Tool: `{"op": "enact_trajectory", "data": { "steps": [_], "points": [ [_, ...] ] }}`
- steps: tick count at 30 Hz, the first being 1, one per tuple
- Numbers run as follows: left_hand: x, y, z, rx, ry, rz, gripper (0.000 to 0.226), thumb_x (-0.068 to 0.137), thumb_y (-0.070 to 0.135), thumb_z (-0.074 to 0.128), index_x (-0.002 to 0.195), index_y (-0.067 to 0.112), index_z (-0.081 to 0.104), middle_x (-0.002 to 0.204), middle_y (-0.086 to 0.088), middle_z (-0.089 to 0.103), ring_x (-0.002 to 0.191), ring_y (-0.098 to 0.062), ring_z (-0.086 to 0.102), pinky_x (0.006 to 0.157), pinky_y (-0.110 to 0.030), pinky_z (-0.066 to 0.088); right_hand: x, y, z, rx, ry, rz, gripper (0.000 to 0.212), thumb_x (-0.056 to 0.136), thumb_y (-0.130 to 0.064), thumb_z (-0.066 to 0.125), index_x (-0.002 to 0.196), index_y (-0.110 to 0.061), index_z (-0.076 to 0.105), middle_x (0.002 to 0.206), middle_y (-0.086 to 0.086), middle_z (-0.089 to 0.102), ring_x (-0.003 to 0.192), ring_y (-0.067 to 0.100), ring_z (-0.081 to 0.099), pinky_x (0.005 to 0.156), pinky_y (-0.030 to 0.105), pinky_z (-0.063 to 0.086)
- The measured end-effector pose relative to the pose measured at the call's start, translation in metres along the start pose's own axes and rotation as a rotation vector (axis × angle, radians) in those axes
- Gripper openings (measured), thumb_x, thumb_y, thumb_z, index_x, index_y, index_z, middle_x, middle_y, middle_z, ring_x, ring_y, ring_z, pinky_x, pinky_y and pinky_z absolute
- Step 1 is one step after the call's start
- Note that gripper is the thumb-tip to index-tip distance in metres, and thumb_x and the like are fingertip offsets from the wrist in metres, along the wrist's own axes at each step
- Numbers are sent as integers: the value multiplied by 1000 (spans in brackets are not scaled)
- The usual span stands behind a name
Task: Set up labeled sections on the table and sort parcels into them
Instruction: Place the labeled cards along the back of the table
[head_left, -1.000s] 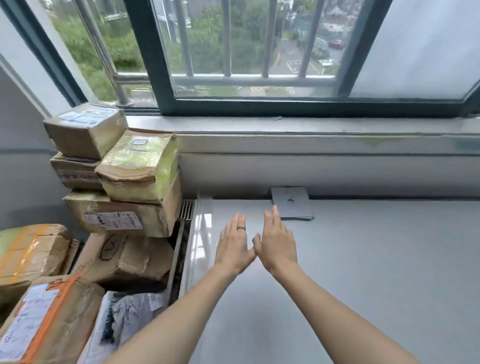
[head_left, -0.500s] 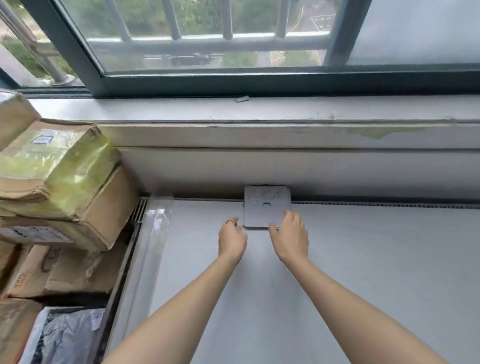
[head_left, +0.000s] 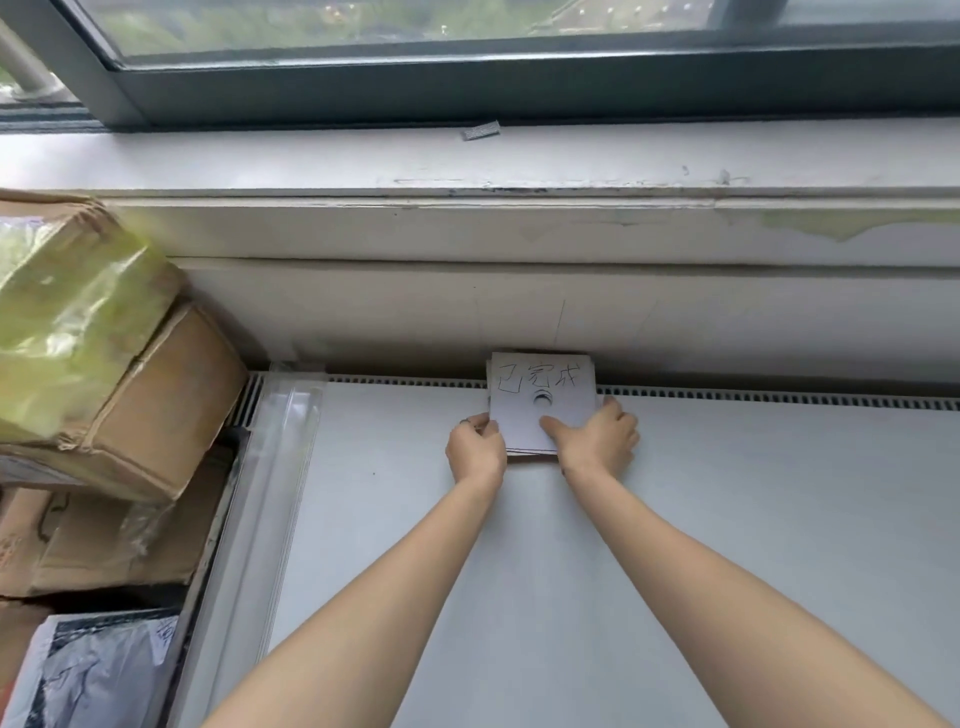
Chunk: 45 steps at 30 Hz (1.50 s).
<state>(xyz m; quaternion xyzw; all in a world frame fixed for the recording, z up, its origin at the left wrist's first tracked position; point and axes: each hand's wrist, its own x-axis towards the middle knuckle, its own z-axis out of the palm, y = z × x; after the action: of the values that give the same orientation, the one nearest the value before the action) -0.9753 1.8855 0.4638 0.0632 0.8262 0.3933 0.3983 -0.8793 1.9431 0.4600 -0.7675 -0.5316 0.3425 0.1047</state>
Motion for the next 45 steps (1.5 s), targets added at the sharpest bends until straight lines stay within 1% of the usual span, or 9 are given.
{"op": "enact_trajectory", "data": {
  "steps": [3, 5, 8, 11, 15, 22, 30, 39, 45],
  "points": [
    [8, -6, -3, -57, -48, -41, 17, 96, 17, 54, 103, 6, 65, 89, -4, 62, 88, -24, 54, 75, -24, 39, 8, 1, -1, 196, -42, 75, 70, 69, -29, 84, 131, -9, 56, 129, 17, 52, 119, 36, 51, 98, 37, 45],
    [7, -6, -5, -130, -113, -74, 6, 95, 16, 56, 93, 12, 61, 89, -5, 63, 88, -25, 56, 80, -28, 46, 9, 1, -6, 333, -50, 91, 59, 71, -21, 81, 125, -8, 60, 123, 17, 59, 112, 33, 58, 92, 32, 48],
    [-1, 1, -13, -383, -234, -168, 11, 95, 9, 56, 105, 13, 54, 101, -9, 68, 91, -27, 65, 85, -42, 55, 2, 2, -17, 528, -53, 53, 49, 80, -8, 73, 126, -4, 57, 119, 14, 64, 97, 23, 61, 78, 21, 42],
    [-13, 9, -26, -530, -367, -181, 16, 99, 8, 53, 115, 10, 51, 103, -9, 66, 89, -25, 65, 70, -41, 55, -7, 4, -35, 573, -37, 14, 37, 86, -5, 66, 122, -3, 62, 114, 11, 68, 95, 19, 61, 71, 14, 39],
    [-25, 10, -33, -540, -501, -124, 15, 103, 15, 47, 116, 13, 55, 107, -7, 69, 92, -24, 67, 71, -40, 56, -13, 16, -59, 572, -24, 3, 27, 89, -4, 61, 115, -3, 67, 103, 9, 70, 87, 16, 60, 56, -1, 38],
    [-67, 22, 5, -505, -643, -58, 22, 104, 16, 44, 122, 14, 56, 108, -7, 70, 95, -26, 67, 72, -42, 60, -14, 49, -117, 653, 29, 46, 23, 87, -5, 59, 104, -12, 72, 95, 7, 72, 88, 21, 65, 87, 34, 51],
    [-127, 31, 92, -520, -662, -37, 26, 104, 15, 44, 128, 14, 54, 116, -9, 67, 98, -27, 66, 65, -37, 61, 35, 104, -191, 664, 83, 5, 24, 88, -6, 60, 110, -9, 71, 94, 4, 69, 88, 18, 62, 84, 27, 47],
    [-188, 20, 212, -576, -537, -69, 27, 103, 15, 45, 129, 14, 52, 114, -9, 67, 100, -29, 65, 63, -37, 60, 114, 183, -266, 642, -26, -42, 24, 89, -6, 59, 110, -9, 71, 92, 3, 68, 84, 16, 60, 76, 22, 41],
    [-227, 23, 281, -590, -512, -85, 25, 103, 13, 44, 127, 14, 53, 108, -6, 68, 94, -24, 66, 65, -38, 59, 160, 230, -309, 612, -47, -27, 26, 87, -9, 59, 110, -9, 71, 92, 3, 69, 88, 19, 63, 85, 31, 49]
  ]
}}
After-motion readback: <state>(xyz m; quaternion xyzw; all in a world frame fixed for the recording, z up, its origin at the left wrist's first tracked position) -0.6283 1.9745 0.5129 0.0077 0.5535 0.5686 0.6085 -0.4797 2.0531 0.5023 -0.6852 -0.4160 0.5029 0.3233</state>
